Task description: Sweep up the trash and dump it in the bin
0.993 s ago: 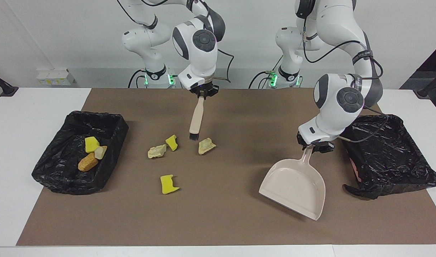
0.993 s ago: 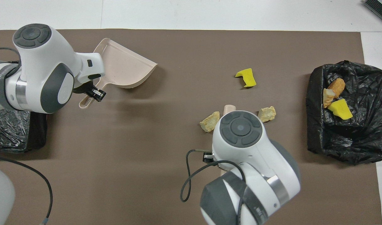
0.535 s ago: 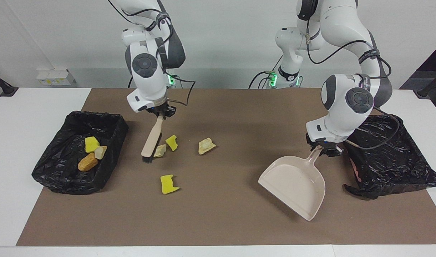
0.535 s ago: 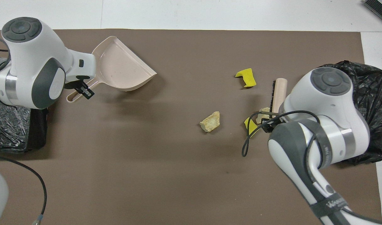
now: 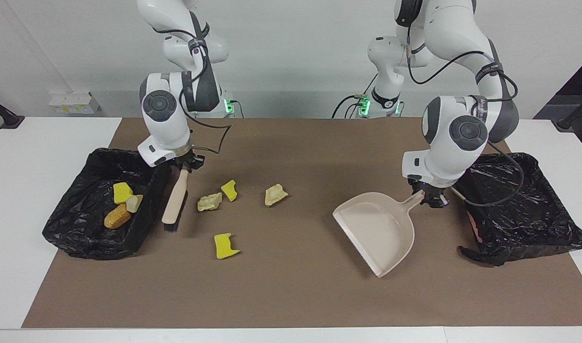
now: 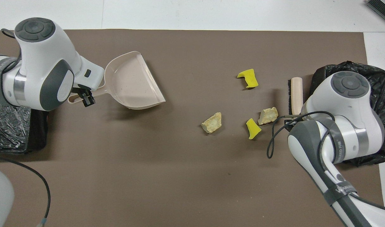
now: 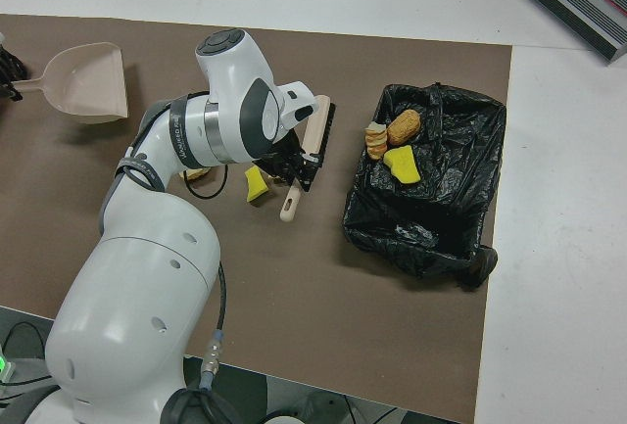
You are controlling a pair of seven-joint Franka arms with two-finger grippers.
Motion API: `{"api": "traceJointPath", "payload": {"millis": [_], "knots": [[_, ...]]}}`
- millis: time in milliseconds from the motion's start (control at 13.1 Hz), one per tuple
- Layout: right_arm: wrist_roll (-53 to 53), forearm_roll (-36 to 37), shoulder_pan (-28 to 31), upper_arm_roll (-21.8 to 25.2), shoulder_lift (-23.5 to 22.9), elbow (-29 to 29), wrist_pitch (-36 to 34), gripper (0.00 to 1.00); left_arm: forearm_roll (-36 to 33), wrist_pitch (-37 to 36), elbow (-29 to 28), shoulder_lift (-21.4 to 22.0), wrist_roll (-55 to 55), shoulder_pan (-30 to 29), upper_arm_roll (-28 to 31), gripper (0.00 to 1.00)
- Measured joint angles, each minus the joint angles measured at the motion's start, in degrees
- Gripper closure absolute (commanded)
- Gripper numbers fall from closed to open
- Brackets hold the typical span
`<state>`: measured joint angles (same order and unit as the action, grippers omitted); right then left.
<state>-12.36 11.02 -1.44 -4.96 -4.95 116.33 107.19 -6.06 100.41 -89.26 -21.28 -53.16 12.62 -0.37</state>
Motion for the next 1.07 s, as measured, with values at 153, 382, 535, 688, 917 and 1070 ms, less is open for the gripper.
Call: {"api": "traceJointPath", "payload": {"millis": [153,382,535,688,917,1070], "knots": [[3.15,4.32,0.63,0.03,-0.52,1.6,-0.01,1.0,-3.23,0.08,-3.55,1.52,-2.06,3.05,-0.11,1.0],[5.9,4.92,1.56,-0.09,-1.02,3.28,-1.42,1.0,-7.71,1.56,-10.29,5.44,-2.06,7.77,-0.24,1.0],[4.52,3.69,1.34,-0.71,-0.97,5.0,-1.83,1.0,-9.05,3.83,-14.64,8.07,-2.26,9.05,-0.22,1.0],[3.18,0.05,0.9,-0.94,-0.61,6.11,-1.83,1.0,-9.85,7.05,-19.0,10.49,-2.26,10.07,-0.2,1.0],[-1.41,-5.83,-2.87,-1.11,1.74,9.28,-1.9,1.0,-10.09,9.96,-22.12,12.17,-2.46,10.33,-0.18,1.0],[-6.49,-10.32,-7.46,-1.24,3.38,10.94,-1.9,1.0,-10.14,12.78,-24.57,13.11,-2.56,10.33,-0.07,1.0]]}}
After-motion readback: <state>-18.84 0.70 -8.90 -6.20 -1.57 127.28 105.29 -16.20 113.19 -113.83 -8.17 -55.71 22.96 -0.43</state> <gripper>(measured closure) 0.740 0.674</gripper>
